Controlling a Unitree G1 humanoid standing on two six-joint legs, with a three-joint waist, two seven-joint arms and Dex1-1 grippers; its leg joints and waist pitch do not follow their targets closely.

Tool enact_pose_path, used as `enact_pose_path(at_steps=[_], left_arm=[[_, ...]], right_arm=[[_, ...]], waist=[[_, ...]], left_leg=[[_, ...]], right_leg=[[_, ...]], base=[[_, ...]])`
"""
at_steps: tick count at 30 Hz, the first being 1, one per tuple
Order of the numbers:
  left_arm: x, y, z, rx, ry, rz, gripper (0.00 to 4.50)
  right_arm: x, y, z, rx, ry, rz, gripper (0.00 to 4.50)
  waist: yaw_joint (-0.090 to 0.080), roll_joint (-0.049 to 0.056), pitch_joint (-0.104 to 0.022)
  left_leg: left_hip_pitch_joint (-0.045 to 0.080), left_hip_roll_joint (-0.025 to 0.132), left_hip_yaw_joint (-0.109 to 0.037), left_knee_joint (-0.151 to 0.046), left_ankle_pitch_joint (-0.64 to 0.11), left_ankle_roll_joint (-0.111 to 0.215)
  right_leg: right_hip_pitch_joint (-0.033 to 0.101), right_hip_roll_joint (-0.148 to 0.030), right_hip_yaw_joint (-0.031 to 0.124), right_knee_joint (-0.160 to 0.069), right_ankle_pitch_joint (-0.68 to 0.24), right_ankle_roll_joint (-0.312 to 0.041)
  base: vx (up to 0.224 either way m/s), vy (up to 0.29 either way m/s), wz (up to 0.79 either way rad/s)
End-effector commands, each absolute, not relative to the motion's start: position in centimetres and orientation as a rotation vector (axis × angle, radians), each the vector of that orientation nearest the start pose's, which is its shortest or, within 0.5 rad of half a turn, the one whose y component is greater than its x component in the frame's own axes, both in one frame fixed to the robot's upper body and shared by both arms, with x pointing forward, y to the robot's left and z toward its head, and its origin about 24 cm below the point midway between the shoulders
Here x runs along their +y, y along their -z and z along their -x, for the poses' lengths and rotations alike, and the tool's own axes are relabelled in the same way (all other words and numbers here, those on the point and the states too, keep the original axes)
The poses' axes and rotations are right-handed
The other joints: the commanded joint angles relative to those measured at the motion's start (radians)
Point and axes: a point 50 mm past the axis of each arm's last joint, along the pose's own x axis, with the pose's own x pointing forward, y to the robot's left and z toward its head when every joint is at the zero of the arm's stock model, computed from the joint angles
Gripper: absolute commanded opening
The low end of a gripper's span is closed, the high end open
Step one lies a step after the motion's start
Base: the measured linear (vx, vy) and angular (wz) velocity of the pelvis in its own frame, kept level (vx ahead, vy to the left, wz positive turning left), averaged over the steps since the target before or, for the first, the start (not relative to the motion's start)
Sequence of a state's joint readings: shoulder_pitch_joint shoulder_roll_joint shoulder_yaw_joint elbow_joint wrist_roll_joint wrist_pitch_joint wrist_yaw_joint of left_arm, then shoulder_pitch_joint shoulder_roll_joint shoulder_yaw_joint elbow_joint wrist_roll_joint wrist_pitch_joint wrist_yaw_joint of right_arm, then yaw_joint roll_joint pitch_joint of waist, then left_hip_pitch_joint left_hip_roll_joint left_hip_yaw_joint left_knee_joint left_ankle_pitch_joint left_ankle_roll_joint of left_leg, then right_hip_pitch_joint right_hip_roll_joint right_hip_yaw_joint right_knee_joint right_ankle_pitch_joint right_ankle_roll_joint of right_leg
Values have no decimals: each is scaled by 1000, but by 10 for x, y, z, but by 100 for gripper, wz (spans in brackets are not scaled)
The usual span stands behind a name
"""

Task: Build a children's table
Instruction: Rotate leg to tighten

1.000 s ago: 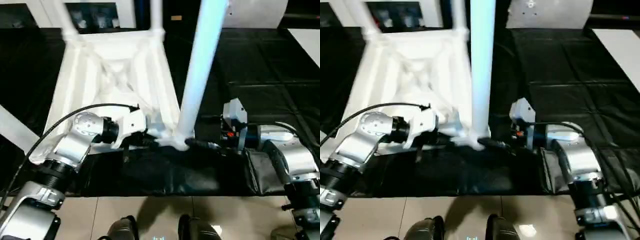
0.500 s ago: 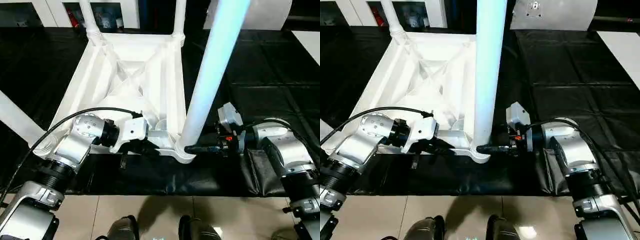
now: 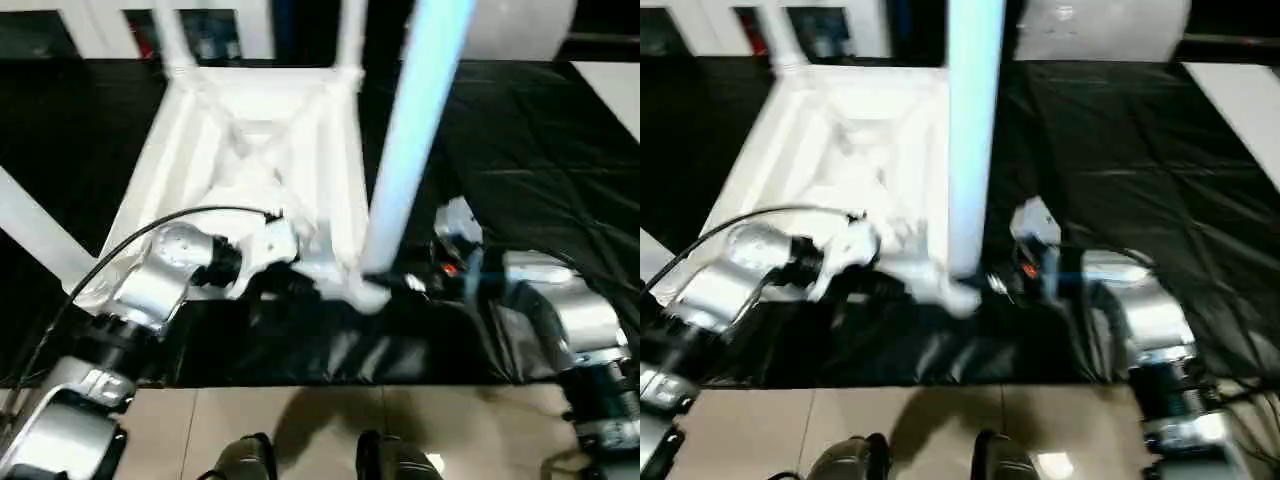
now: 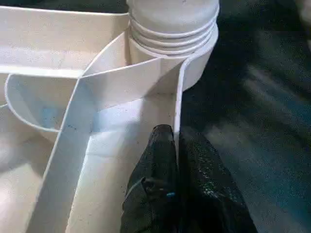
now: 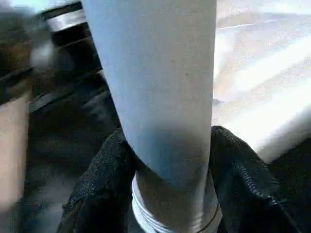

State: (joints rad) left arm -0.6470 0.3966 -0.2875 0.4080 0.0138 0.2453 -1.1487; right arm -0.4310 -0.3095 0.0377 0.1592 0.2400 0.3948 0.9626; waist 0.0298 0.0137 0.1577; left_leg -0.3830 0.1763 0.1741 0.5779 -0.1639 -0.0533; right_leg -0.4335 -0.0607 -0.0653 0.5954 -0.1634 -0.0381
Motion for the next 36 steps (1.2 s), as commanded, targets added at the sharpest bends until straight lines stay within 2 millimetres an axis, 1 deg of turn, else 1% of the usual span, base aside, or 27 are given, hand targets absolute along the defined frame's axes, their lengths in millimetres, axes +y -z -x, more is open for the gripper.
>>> enact_pose_path(at_steps=[1,3,4,5,6,7,8,9,11,12,13,15,16,17,18,19,20,21,23,26,27,29,30,32,34,35,36], left_arm=[[95,-102,-336,308,1172,-439,0],[87,-105,-339,294,1132,-419,0],[77,-109,-340,282,1093,-400,0],[73,-110,-340,278,1076,-394,0],[73,-110,-340,278,1076,-394,0],[64,-112,-341,268,1018,-390,0],[61,-112,-340,265,993,-384,0],[57,-112,-338,259,992,-381,0],[54,-112,-336,258,997,-373,0],[55,-111,-335,260,998,-374,0],[56,-110,-335,264,996,-375,0],[59,-109,-335,269,992,-378,0],[66,-109,-336,276,991,-384,0],[70,-108,-336,276,992,-396,0],[73,-108,-336,270,999,-408,0],[77,-107,-336,280,1001,-410,0],[81,-106,-336,280,1008,-426,0],[81,-106,-336,280,1008,-426,0],[92,-103,-333,288,1055,-450,0],[101,-99,-332,298,1096,-455,0],[104,-98,-329,288,1142,-472,0],[111,-95,-327,310,1192,-481,0],[115,-94,-322,302,1279,-514,0],[118,-94,-319,301,1328,-544,0],[120,-95,-317,296,1372,-556,0],[122,-95,-316,299,1395,-573,0],[123,-95,-315,303,1407,-583,0]], right_arm=[[-94,-93,-302,189,-1069,-45,194],[-86,-95,-306,188,-989,-75,194],[-77,-97,-310,187,-888,-106,194],[-74,-98,-312,189,-847,-118,194],[-74,-98,-312,189,-847,-118,194],[-66,-103,-316,171,-752,-128,194],[-61,-105,-316,159,-736,-144,194],[-57,-107,-314,144,-744,-158,194],[-57,-106,-312,130,-745,-131,250],[-58,-105,-311,133,-743,-134,250],[-62,-103,-311,138,-735,-136,268],[-68,-102,-311,135,-728,-127,273],[-75,-102,-312,119,-746,-111,286],[-81,-101,-312,114,-751,-92,303],[-86,-101,-312,109,-759,-76,303],[-92,-101,-312,102,-777,-56,312],[-99,-102,-313,89,-789,-29,318],[-99,-102,-313,89,-789,-29,327],[-118,-106,-313,63,-853,15,352],[-131,-108,-312,66,-916,55,366],[-137,-110,-312,74,-953,78,366],[-144,-111,-310,84,-1016,117,366],[-150,-112,-308,95,-1085,151,366],[-153,-112,-305,107,-1157,170,366],[-156,-112,-303,120,-1222,183,366],[-157,-113,-302,128,-1255,188,366],[-158,-113,-301,133,-1276,190,366]], waist=[[-4,-15,-59],[-11,-13,-55],[-19,-10,-58],[-22,-7,-56],[-26,-6,-58],[-29,-6,-61],[-30,-4,-62],[-32,-2,-64],[-29,-6,-70],[-29,-5,-69],[-29,-5,-70],[-27,-5,-73],[-25,-6,-75],[-22,-10,-75],[-20,-8,-75],[-21,-12,-76],[-20,-11,-75],[-18,-9,-76],[-21,-9,-75],[-21,-10,-73],[-19,-7,-71],[-18,-9,-70],[-17,-8,-71],[-17,-10,-73],[-13,-7,-75],[-11,-9,-76],[-6,-6,-77]], left_leg=[[12,36,-24,-72,-253,34],[11,35,-24,-74,-258,29],[15,35,-26,-74,-276,31],[13,35,-27,-76,-273,31],[10,37,-27,-78,-266,34],[11,41,-27,-79,-250,33],[13,40,-26,-78,-249,37],[14,41,-22,-77,-240,43],[10,40,-18,-73,-180,72],[10,40,-17,-72,-170,81],[8,40,-15,-70,-152,96],[7,39,-15,-68,-134,109],[3,35,-12,-66,-109,123],[3,35,-12,-65,-98,131],[3,35,-11,-65,-96,135],[3,36,-10,-64,-92,142],[3,37,-11,-65,-89,144],[4,38,-12,-65,-88,146],[4,40,-12,-63,-97,159],[4,40,-11,-64,-114,157],[6,40,-12,-64,-130,155],[8,41,-12,-66,-151,144],[9,43,-13,-66,-161,142],[9,44,-13,-65,-158,142],[11,47,-13,-64,-145,146],[12,48,-12,-64,-139,148],[12,50,-11,-64,-124,153]], right_leg=[[61,-85,46,-105,-565,-107],[56,-83,46,-109,-581,-92],[53,-83,46,-113,-577,-87],[54,-83,46,-111,-562,-91],[54,-81,45,-110,-527,-98],[55,-80,47,-105,-475,-111],[52,-79,47,-104,-454,-121],[54,-78,50,-101,-403,-137],[61,-76,52,-92,-272,-170],[60,-76,53,-91,-246,-179],[63,-76,54,-87,-206,-195],[67,-78,53,-84,-186,-204],[71,-77,53,-80,-143,-214],[74,-77,52,-78,-132,-218],[73,-77,53,-78,-128,-219],[75,-75,52,-77,-120,-220],[75,-76,52,-75,-116,-222],[74,-76,51,-76,-116,-222],[76,-77,50,-74,-116,-231],[75,-76,50,-78,-152,-231],[73,-77,49,-83,-186,-224],[73,-77,49,-85,-225,-216],[71,-77,50,-87,-239,-212],[72,-79,51,-85,-229,-217],[71,-78,51,-81,-208,-227],[71,-77,51,-79,-197,-231],[70,-77,52,-74,-169,-243]], base=[[-57,5,-7],[-31,9,-4],[0,0,0],[0,0,0],[0,0,0],[0,0,0],[0,0,0],[0,0,0],[0,0,0],[0,0,0],[0,0,0],[0,0,0],[0,0,0],[0,0,0],[0,0,0],[0,0,0],[0,0,0],[0,0,0],[0,0,0],[0,0,0],[0,0,0],[0,0,0],[0,0,0],[0,0,0],[0,0,0],[0,0,0],[0,0,0]])
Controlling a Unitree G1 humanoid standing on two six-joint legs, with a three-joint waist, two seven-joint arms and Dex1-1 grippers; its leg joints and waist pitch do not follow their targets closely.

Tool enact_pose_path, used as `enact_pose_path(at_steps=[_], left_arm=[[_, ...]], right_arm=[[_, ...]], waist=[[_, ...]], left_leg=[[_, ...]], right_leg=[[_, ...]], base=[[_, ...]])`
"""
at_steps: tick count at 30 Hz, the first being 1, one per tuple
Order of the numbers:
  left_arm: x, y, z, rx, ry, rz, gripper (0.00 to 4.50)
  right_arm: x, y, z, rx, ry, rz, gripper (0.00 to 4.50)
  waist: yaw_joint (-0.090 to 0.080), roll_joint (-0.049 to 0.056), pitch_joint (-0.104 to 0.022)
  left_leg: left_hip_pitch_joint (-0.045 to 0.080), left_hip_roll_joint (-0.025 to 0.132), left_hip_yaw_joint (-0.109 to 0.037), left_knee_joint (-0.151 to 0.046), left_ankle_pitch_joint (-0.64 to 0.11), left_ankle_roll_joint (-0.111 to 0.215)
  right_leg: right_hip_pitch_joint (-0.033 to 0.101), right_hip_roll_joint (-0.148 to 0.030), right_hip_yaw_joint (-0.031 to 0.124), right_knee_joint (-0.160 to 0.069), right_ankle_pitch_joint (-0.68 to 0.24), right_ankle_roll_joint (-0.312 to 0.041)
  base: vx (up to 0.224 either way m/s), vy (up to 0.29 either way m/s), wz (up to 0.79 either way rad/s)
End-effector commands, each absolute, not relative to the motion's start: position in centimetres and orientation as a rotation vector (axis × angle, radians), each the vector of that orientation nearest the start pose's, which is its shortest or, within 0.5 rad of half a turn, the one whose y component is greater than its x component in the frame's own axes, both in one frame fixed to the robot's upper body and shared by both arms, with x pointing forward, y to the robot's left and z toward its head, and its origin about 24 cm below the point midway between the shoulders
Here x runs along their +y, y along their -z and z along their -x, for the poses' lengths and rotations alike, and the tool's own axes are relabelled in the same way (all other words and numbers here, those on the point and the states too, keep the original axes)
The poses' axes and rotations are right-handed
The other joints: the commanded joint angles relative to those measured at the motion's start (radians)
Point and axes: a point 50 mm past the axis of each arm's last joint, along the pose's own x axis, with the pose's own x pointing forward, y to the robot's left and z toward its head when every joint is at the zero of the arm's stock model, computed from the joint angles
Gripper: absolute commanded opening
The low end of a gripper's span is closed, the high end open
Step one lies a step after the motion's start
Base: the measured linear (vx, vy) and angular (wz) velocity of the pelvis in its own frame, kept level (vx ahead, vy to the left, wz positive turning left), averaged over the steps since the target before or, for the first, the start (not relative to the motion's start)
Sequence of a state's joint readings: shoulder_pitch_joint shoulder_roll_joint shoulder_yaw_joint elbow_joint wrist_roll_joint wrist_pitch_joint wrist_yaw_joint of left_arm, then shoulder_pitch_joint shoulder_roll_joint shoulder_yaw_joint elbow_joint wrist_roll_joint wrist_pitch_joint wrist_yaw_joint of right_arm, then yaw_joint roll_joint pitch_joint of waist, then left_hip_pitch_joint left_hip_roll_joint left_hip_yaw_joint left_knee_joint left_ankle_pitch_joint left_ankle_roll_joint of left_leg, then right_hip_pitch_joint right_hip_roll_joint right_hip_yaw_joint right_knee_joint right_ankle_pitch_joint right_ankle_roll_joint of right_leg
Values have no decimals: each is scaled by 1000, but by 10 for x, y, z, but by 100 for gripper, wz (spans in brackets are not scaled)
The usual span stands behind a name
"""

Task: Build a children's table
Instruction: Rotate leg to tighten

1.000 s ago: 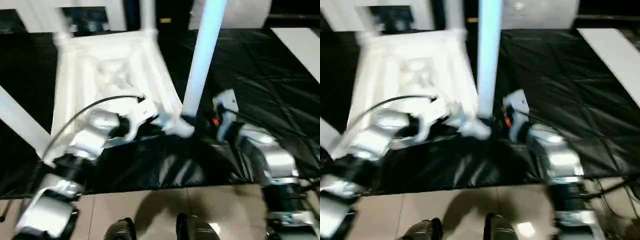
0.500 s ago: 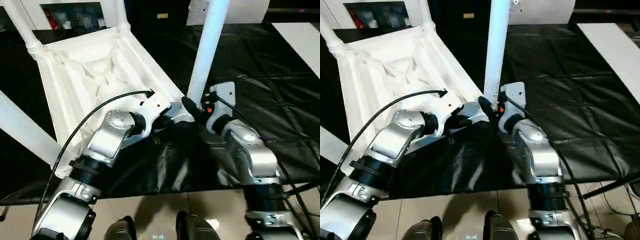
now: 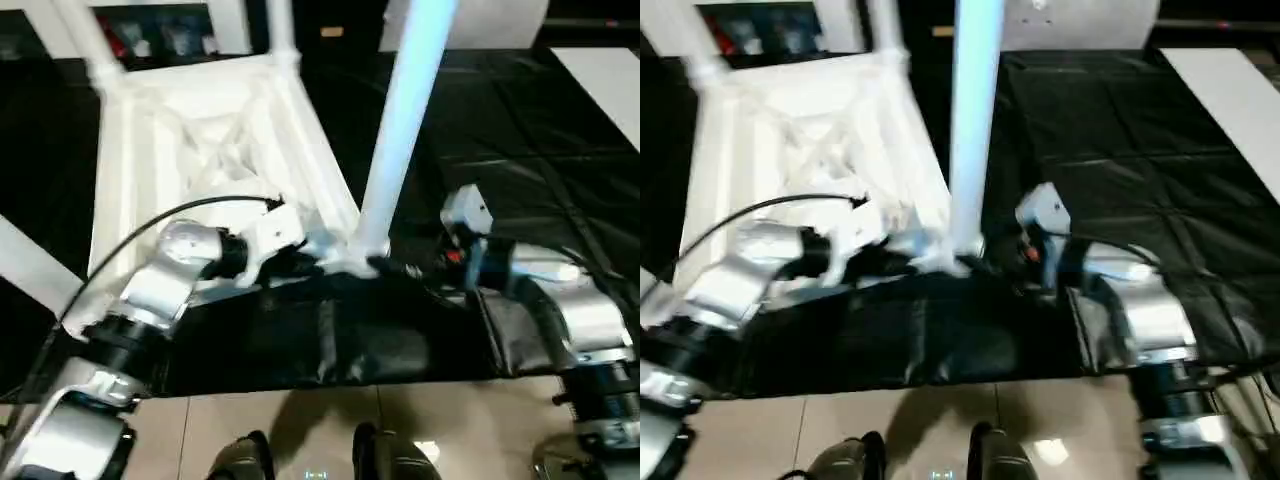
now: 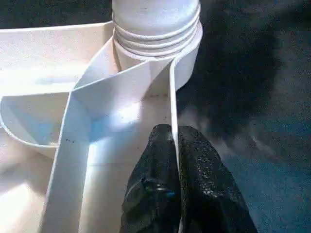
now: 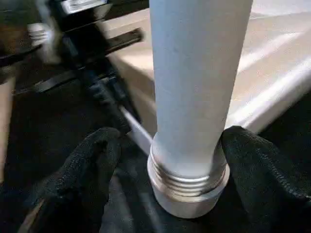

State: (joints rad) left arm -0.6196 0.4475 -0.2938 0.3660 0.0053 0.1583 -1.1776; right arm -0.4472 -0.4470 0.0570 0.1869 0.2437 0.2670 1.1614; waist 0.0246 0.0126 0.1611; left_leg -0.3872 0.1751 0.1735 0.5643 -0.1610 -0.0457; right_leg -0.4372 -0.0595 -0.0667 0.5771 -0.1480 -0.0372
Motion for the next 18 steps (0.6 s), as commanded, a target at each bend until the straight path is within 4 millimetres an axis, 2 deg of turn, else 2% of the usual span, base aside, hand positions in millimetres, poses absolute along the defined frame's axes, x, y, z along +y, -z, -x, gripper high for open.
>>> enact_pose_path(at_steps=[1,3,7,8,10,13,18], left_arm=[[124,-94,-313,312,1430,-592,0],[125,-94,-311,317,1465,-600,0],[126,-94,-306,306,1536,-612,0],[128,-93,-303,322,1576,-626,0],[128,-93,-301,324,1595,-642,0],[128,-92,-300,326,1609,-648,0],[128,-91,-300,332,1617,-657,0]], right_arm=[[-158,-113,-301,140,-1303,193,366],[-160,-114,-300,147,-1342,200,349],[-162,-114,-303,153,-1389,217,310],[-162,-115,-305,152,-1400,223,290],[-161,-115,-306,154,-1414,222,284],[-159,-115,-306,156,-1442,216,249],[-155,-114,-306,155,-1484,206,221]], waist=[[4,-7,-85],[11,-7,-83],[23,-8,-89],[23,-9,-91],[26,-10,-89],[31,-9,-91],[32,-9,-92]], left_leg=[[17,52,-10,-48,-116,150],[18,53,-8,-48,-109,153],[18,54,-7,-44,-94,156],[17,53,-8,-44,-93,154],[17,54,-7,-44,-96,151],[18,55,-7,-44,-94,149],[18,54,-8,-44,-107,138]], right_leg=[[75,-79,52,-51,-165,-254],[73,-78,53,-50,-155,-261],[74,-80,53,-46,-137,-269],[76,-81,51,-43,-140,-273],[75,-81,53,-44,-147,-269],[74,-79,52,-43,-152,-267],[75,-81,52,-46,-180,-259]], base=[[0,0,0],[0,0,0],[0,0,0],[0,0,0],[0,0,0],[0,0,0],[0,0,0]])
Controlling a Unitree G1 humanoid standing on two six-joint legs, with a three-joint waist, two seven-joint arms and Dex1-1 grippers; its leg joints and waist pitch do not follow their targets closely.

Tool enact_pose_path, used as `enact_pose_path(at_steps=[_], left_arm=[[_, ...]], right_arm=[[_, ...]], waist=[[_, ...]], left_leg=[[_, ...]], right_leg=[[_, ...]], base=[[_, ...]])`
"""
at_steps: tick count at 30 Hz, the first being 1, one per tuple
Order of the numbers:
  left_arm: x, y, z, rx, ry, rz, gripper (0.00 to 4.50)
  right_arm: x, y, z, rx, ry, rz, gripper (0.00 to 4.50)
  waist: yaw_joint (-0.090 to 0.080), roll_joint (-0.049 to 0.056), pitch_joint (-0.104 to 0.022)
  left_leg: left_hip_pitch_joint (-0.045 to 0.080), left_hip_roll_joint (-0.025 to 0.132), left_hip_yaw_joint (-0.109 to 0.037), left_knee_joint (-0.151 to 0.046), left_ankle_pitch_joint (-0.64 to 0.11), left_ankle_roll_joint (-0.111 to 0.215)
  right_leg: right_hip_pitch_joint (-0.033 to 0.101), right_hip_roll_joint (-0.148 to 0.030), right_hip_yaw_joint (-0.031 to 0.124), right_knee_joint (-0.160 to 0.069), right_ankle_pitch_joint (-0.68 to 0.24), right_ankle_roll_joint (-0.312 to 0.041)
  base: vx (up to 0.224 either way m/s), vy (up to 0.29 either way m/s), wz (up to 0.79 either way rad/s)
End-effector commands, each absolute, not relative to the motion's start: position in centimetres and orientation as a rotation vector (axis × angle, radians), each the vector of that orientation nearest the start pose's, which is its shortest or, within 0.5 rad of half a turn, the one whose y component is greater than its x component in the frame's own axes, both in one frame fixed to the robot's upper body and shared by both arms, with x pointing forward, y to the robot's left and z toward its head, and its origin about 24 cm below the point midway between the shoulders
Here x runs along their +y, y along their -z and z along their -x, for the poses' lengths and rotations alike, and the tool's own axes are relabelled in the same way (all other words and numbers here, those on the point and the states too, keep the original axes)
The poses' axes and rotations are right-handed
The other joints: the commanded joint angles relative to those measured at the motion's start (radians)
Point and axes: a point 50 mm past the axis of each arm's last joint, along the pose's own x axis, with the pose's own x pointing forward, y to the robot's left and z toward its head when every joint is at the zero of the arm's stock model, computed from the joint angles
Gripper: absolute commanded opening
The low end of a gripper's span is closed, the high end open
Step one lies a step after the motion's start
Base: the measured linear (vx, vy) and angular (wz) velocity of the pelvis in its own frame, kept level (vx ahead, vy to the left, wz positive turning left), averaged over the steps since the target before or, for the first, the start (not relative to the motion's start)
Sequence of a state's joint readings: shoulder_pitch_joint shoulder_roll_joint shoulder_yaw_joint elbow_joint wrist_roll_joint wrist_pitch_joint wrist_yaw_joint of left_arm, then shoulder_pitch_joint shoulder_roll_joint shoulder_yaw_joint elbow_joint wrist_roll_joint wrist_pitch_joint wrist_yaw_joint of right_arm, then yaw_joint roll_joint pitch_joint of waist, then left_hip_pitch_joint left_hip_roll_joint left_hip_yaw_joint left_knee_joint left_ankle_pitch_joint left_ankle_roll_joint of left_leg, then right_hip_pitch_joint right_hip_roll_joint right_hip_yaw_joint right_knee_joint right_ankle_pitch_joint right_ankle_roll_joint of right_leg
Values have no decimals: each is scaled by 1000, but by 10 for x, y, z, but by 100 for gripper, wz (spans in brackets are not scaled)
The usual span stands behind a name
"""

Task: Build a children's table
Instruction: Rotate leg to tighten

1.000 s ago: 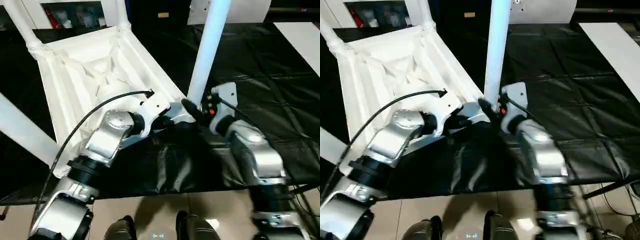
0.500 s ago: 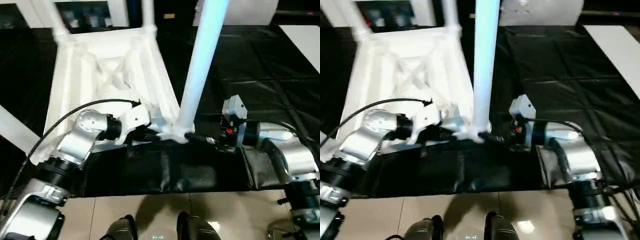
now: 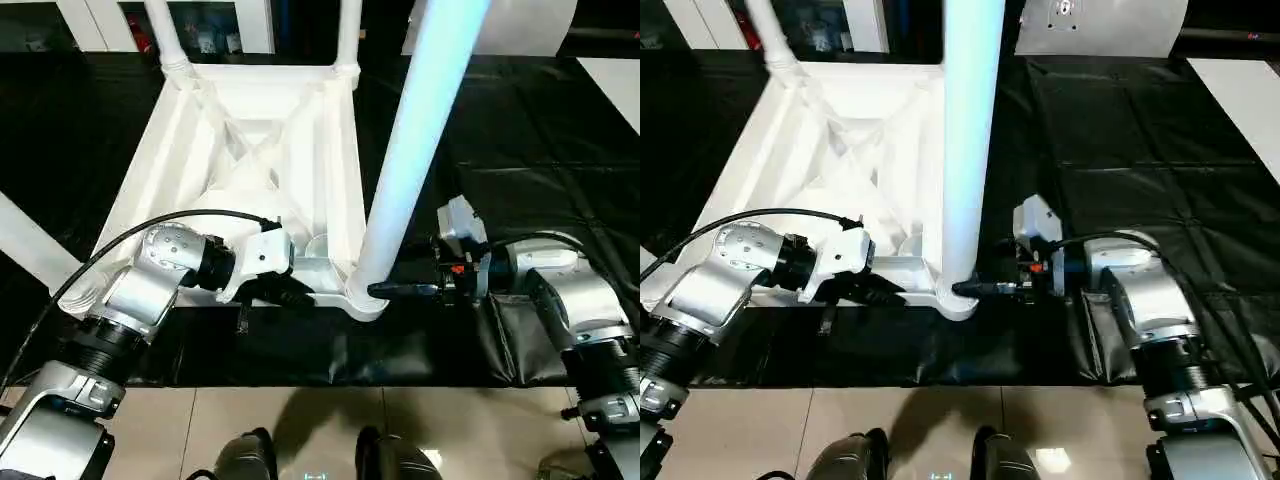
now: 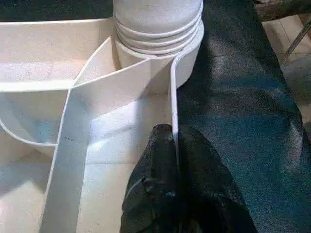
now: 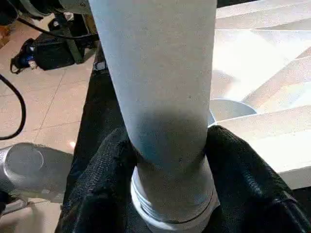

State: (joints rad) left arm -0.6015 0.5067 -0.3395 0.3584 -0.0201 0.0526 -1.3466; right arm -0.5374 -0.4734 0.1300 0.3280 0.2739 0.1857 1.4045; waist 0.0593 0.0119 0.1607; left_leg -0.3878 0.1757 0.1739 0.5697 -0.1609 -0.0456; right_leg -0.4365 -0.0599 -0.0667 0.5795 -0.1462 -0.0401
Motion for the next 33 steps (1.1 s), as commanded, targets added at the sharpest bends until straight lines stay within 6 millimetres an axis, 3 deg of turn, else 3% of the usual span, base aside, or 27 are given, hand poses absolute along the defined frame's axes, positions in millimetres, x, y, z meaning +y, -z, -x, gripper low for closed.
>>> enact_pose_path(at_steps=[1,8,12,13,15,18,20,21,22,27,28,31,33], left_arm=[[128,-91,-300,333,1617,-661,0],[128,-90,-306,346,1537,-638,0],[115,-94,-313,321,1432,-540,0],[111,-94,-315,314,1412,-525,0],[98,-98,-321,279,1334,-494,0],[81,-103,-329,243,1243,-455,0],[71,-107,-333,229,1191,-422,0],[65,-109,-335,223,1153,-403,0],[61,-111,-337,220,1127,-387,0],[48,-116,-340,208,1024,-358,0],[47,-116,-339,191,1018,-377,0],[51,-114,-337,200,1028,-376,0],[56,-113,-336,208,1035,-386,0]], right_arm=[[-155,-113,-305,158,-1490,204,210],[-153,-109,-297,192,-1515,152,191],[-140,-101,-297,233,-1381,103,189],[-136,-100,-297,230,-1355,95,189],[-120,-98,-301,221,-1240,55,189],[-102,-97,-307,231,-1078,-30,189],[-91,-96,-309,233,-1000,-41,189],[-84,-96,-309,236,-958,-53,189],[-79,-97,-309,236,-907,-60,189],[-62,-103,-315,229,-700,-149,189],[-61,-105,-316,201,-688,-158,224],[-70,-106,-316,160,-706,-160,224],[-76,-105,-315,154,-729,-146,249]], waist=[[-3,-10,-92],[-1,-10,-94],[0,-6,-87],[-1,-10,-85],[-4,-4,-79],[-24,-10,-73],[-32,-12,-72],[-36,-6,-69],[-40,-11,-73],[-49,-5,-75],[-50,-3,-77],[-49,-2,-82],[-48,-3,-83]], left_leg=[[17,52,-8,-49,-103,137],[17,52,-7,-47,-82,149],[17,52,-7,-50,-92,139],[20,51,-9,-52,-123,122],[22,46,-12,-55,-169,88],[17,37,-18,-62,-219,37],[17,34,-20,-61,-235,37],[17,33,-19,-62,-237,37],[20,31,-19,-61,-240,37],[19,33,-21,-63,-233,44],[18,34,-20,-63,-217,52],[13,35,-16,-60,-171,78],[12,34,-14,-58,-153,93]], right_leg=[[75,-79,52,-48,-181,-254],[75,-77,52,-45,-154,-257],[72,-76,52,-49,-186,-250],[71,-77,50,-57,-243,-237],[69,-81,49,-70,-352,-201],[69,-79,43,-87,-495,-134],[68,-81,42,-95,-542,-102],[61,-78,43,-97,-544,-98],[60,-78,42,-100,-548,-90],[56,-75,44,-97,-489,-97],[58,-75,46,-93,-432,-107],[65,-74,49,-79,-292,-154],[70,-74,49,-75,-252,-173]], base=[[0,0,0],[0,0,0],[0,0,0],[0,0,0],[0,0,0],[-37,4,-5],[-27,5,-4],[0,0,0],[0,0,0],[0,0,0],[0,0,0],[0,0,0],[0,0,0]])
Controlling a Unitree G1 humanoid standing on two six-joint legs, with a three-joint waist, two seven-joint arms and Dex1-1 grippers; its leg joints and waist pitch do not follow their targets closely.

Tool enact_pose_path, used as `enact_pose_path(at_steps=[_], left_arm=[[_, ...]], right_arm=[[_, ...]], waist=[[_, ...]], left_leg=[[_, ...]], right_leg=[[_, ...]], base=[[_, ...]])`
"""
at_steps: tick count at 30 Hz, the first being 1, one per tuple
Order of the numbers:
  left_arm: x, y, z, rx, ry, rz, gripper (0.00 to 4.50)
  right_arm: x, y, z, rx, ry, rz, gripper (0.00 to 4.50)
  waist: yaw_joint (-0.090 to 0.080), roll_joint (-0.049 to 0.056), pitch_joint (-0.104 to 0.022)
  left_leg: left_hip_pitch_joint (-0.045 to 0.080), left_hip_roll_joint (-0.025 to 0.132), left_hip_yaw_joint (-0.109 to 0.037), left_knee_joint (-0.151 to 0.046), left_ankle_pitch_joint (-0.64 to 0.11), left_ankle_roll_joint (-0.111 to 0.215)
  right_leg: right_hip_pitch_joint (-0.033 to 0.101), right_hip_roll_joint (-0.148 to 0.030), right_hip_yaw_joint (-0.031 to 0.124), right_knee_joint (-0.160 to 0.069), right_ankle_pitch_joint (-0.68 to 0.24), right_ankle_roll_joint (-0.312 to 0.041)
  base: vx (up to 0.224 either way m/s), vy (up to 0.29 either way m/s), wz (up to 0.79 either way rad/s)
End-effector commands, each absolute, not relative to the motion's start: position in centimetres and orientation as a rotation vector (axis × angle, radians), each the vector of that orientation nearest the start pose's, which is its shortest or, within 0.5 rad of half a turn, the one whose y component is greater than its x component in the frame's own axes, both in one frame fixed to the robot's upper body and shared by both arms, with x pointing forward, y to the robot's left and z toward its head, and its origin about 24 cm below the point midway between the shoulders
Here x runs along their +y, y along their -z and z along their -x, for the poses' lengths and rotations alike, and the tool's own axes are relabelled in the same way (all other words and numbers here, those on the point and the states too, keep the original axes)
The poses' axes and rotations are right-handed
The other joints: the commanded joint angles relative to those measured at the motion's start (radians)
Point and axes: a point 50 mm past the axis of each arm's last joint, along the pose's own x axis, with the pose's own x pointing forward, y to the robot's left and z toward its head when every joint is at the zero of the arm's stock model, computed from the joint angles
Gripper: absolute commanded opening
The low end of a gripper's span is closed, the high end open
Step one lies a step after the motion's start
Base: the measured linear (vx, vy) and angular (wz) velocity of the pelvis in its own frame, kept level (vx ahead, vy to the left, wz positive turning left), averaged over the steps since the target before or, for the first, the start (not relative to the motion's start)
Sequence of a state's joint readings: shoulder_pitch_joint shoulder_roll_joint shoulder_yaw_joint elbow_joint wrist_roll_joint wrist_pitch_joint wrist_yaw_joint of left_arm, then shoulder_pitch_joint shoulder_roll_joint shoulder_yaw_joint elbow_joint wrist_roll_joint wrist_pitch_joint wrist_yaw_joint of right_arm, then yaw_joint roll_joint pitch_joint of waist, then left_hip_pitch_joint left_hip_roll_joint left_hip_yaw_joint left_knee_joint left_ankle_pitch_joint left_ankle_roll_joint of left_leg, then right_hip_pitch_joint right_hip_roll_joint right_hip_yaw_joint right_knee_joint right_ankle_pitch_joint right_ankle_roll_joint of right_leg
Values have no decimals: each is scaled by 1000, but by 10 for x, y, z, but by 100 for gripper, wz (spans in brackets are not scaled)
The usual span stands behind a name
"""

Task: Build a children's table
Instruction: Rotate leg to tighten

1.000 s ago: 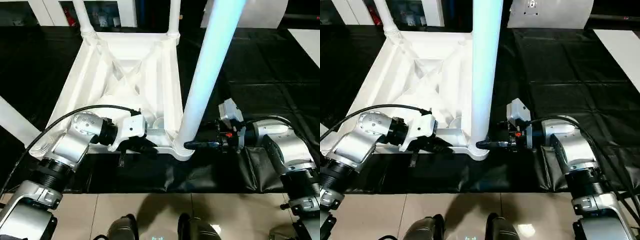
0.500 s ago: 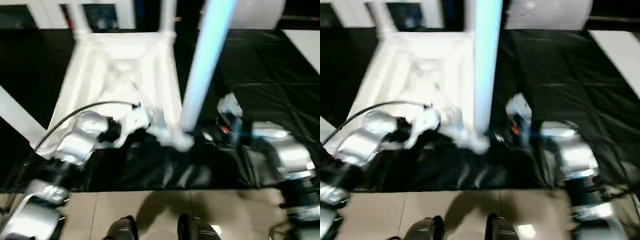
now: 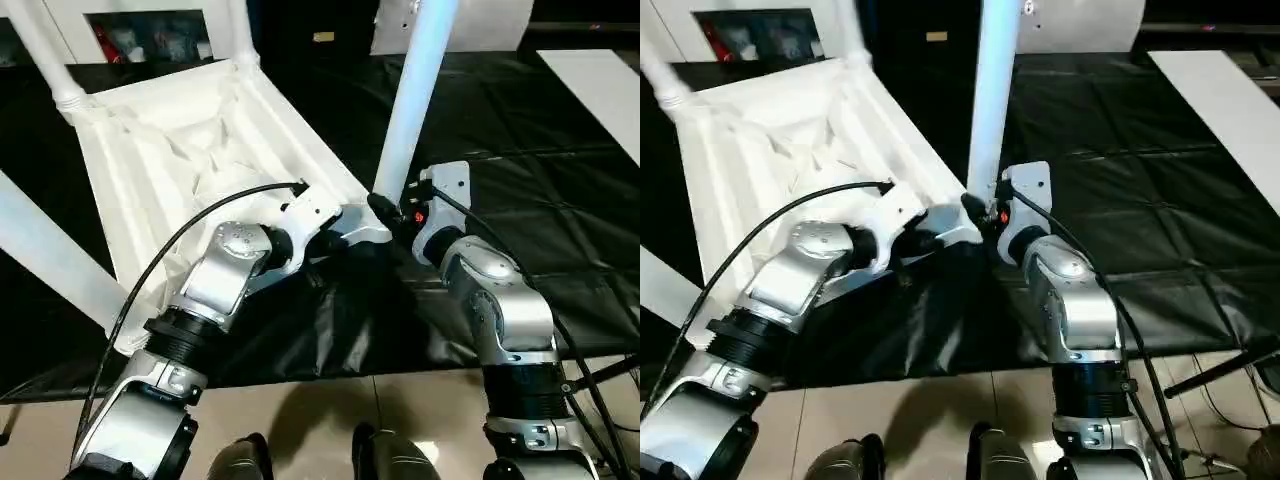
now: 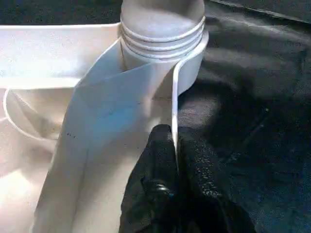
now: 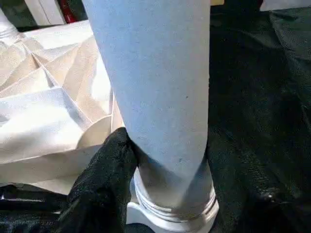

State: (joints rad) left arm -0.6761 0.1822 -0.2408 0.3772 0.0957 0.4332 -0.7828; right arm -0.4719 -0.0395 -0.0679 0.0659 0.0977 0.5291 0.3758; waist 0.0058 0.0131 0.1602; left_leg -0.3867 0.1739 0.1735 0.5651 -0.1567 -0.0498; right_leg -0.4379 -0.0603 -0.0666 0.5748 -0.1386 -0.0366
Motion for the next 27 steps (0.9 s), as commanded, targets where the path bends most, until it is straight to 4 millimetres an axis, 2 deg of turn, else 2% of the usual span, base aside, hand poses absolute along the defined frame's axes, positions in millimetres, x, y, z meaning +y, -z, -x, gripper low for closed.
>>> enact_pose_path(at_steps=[1,3,4,7,9,10,12,13,15,16,17,18,19,23,25,26,27], left_arm=[[60,-112,-337,215,1034,-392,0],[65,-112,-337,207,1040,-408,0],[70,-113,-337,193,1048,-419,0],[82,-110,-334,185,1110,-454,0],[91,-104,-330,205,1170,-474,0],[93,-103,-328,211,1195,-477,0],[100,-99,-325,227,1239,-507,0],[106,-97,-323,237,1284,-553,0],[111,-95,-321,242,1327,-581,0],[113,-96,-320,243,1345,-585,0],[116,-95,-319,252,1386,-592,0],[117,-95,-318,252,1395,-594,0],[119,-95,-315,257,1440,-602,0],[122,-95,-310,273,1529,-634,0],[123,-94,-309,279,1554,-648,0],[124,-93,-308,280,1577,-653,0],[124,-93,-307,281,1583,-654,0]], right_arm=[[-82,-104,-313,154,-749,-115,266],[-90,-101,-311,166,-767,-86,271],[-97,-100,-310,169,-783,-67,299],[-114,-104,-309,146,-838,-29,316],[-127,-107,-311,124,-871,32,326],[-131,-108,-312,124,-876,54,346],[-141,-108,-314,124,-893,109,352],[-149,-110,-314,118,-941,157,352],[-155,-112,-311,113,-1022,185,352],[-157,-113,-310,114,-1064,193,352],[-159,-113,-306,116,-1151,220,352],[-160,-113,-306,117,-1162,224,352],[-162,-114,-304,117,-1213,235,352],[-166,-117,-305,119,-1317,244,352],[-166,-118,-306,119,-1348,239,352],[-165,-118,-306,124,-1384,235,325],[-165,-118,-306,128,-1394,235,317]], waist=[[7,-10,-81],[10,-7,-82],[9,-7,-82],[8,-5,-80],[7,-5,-79],[5,-4,-76],[8,-3,-74],[8,-6,-75],[16,-1,-73],[23,-5,-73],[26,-5,-74],[32,-3,-76],[33,-9,-76],[42,-6,-80],[47,-7,-79],[48,-9,-78],[50,-8,-78]], left_leg=[[8,35,-12,-52,-148,110],[6,35,-12,-51,-130,123],[6,36,-13,-52,-126,129],[5,37,-14,-52,-141,137],[8,38,-15,-52,-157,129],[9,38,-13,-53,-172,123],[12,40,-12,-54,-187,112],[14,43,-13,-55,-200,110],[19,46,-12,-54,-203,112],[19,49,-11,-55,-196,114],[21,48,-10,-54,-194,116],[21,50,-10,-54,-186,123],[18,51,-10,-54,-174,130],[17,52,-8,-51,-158,140],[17,53,-8,-51,-161,140],[17,53,-8,-51,-161,137],[17,52,-8,-51,-165,137]], right_leg=[[75,-74,49,-69,-241,-181],[77,-73,49,-66,-218,-191],[77,-73,48,-64,-209,-195],[80,-75,47,-66,-215,-200],[79,-75,46,-69,-245,-197],[75,-75,47,-72,-279,-193],[72,-76,47,-75,-322,-186],[70,-76,48,-77,-338,-179],[66,-77,50,-76,-334,-183],[66,-77,51,-74,-319,-191],[66,-76,51,-71,-310,-195],[67,-78,51,-67,-287,-204],[69,-78,51,-63,-266,-212],[70,-80,51,-57,-241,-235],[69,-79,51,-58,-249,-235],[68,-79,51,-58,-256,-235],[69,-79,50,-59,-265,-234]], base=[[0,0,0],[0,0,0],[0,0,0],[0,0,0],[0,0,0],[0,0,0],[0,0,0],[0,0,0],[0,0,0],[0,0,0],[0,0,0],[0,0,0],[0,0,0],[0,0,0],[0,0,0],[0,0,0],[0,0,0]])
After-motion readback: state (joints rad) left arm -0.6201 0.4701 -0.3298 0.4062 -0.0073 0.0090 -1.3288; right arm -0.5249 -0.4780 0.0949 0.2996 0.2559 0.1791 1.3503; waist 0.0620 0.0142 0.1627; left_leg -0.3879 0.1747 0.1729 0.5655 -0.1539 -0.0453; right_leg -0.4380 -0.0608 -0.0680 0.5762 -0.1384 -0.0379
